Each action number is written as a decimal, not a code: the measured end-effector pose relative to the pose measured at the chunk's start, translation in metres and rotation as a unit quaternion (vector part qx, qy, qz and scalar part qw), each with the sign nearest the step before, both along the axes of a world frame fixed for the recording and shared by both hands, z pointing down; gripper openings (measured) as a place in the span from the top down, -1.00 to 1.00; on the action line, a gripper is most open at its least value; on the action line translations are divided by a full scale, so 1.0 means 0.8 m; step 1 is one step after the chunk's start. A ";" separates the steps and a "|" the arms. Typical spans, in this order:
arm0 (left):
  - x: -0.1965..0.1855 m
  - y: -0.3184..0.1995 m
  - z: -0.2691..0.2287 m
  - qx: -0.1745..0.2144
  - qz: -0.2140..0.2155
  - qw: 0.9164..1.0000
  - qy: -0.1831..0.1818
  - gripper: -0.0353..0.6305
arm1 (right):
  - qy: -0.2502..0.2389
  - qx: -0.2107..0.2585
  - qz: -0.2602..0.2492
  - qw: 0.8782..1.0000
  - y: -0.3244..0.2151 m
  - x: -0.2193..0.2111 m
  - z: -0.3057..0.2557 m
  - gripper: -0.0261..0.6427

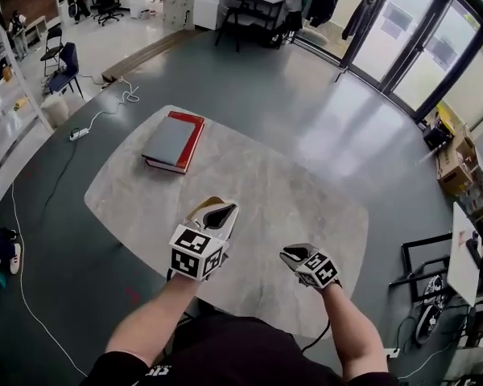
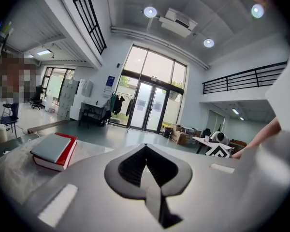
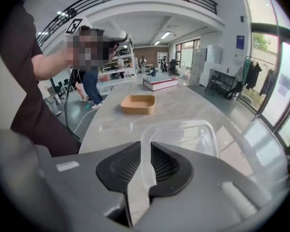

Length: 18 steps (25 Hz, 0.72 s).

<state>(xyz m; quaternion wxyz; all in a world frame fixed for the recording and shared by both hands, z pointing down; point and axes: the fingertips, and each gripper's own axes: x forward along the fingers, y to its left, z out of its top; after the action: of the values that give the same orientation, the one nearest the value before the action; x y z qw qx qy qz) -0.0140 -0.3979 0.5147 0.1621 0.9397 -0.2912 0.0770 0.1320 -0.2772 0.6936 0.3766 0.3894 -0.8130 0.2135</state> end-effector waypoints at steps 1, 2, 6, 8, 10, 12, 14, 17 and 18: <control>0.006 0.002 -0.001 0.001 0.007 1.000 0.002 0.88 | -0.007 0.009 0.012 1.000 -0.001 0.006 -0.008 0.69; 0.012 0.004 -0.002 0.001 0.013 1.000 0.003 0.88 | -0.014 0.017 0.023 0.999 -0.001 0.012 -0.016 0.69; 0.031 0.005 -0.008 0.008 0.029 1.000 0.001 0.88 | -0.045 0.049 0.060 0.996 -0.005 0.027 -0.052 0.69; 0.047 0.005 -0.018 0.017 0.030 0.999 0.001 0.88 | -0.064 0.063 0.073 0.993 -0.008 0.041 -0.070 0.69; 0.062 0.005 -0.028 0.028 0.030 0.999 0.003 0.88 | -0.082 0.077 0.079 0.990 -0.011 0.054 -0.086 0.69; 0.071 0.006 -0.037 0.036 0.029 0.999 0.005 0.88 | -0.104 0.093 0.082 0.987 -0.016 0.057 -0.106 0.69; 0.077 0.008 -0.047 0.043 0.029 0.999 0.005 0.88 | -0.127 0.113 0.083 0.982 -0.021 0.056 -0.133 0.69; 0.091 0.012 -0.062 0.055 0.027 0.998 0.007 0.88 | -0.153 0.138 0.076 0.976 -0.025 0.058 -0.168 0.69; 0.095 0.014 -0.066 0.059 0.026 0.998 0.008 0.88 | -0.160 0.145 0.073 0.974 -0.025 0.060 -0.177 0.69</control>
<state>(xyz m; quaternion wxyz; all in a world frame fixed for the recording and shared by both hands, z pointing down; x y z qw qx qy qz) 0.0623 -0.3870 0.4617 0.1068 0.9554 -0.2695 0.0562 0.1797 -0.2972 0.5520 0.1650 0.4589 -0.8543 0.1798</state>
